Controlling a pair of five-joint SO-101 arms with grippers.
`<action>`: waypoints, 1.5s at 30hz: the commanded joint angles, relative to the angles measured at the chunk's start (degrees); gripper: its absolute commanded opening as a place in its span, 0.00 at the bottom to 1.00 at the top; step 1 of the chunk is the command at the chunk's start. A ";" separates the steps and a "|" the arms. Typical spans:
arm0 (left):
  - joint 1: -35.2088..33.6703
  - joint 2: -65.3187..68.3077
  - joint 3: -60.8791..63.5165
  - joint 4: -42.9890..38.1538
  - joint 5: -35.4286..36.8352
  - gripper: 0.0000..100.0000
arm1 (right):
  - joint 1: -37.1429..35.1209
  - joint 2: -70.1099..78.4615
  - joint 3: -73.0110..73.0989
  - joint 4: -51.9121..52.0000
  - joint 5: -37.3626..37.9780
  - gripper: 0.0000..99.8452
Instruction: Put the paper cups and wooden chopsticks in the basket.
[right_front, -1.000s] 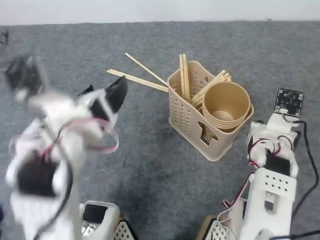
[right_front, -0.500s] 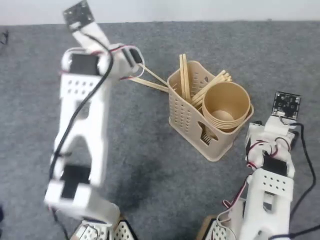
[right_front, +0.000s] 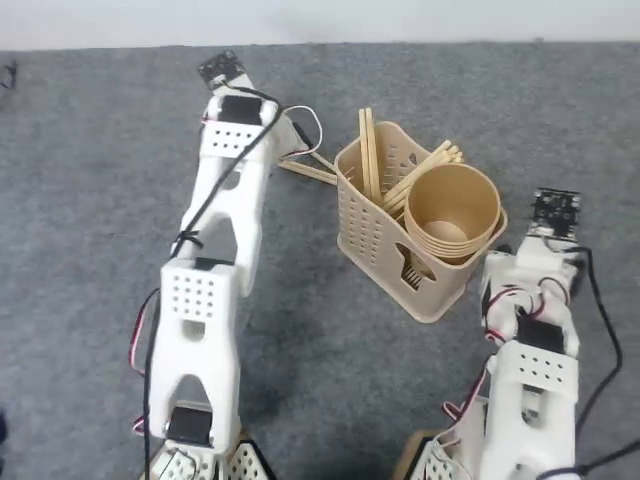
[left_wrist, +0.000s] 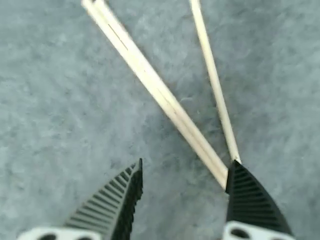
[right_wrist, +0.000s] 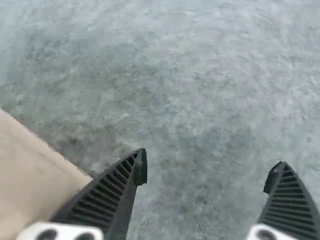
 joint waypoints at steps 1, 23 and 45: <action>0.79 5.01 -11.56 0.35 0.97 0.26 | -2.77 -0.40 0.35 -2.07 3.52 0.37; 5.27 22.95 -28.88 -4.92 -0.18 0.25 | -2.68 -0.40 0.44 -2.07 3.96 0.37; 0.53 19.25 -32.31 -10.90 -11.25 0.01 | -2.68 -0.40 0.53 -2.07 3.96 0.37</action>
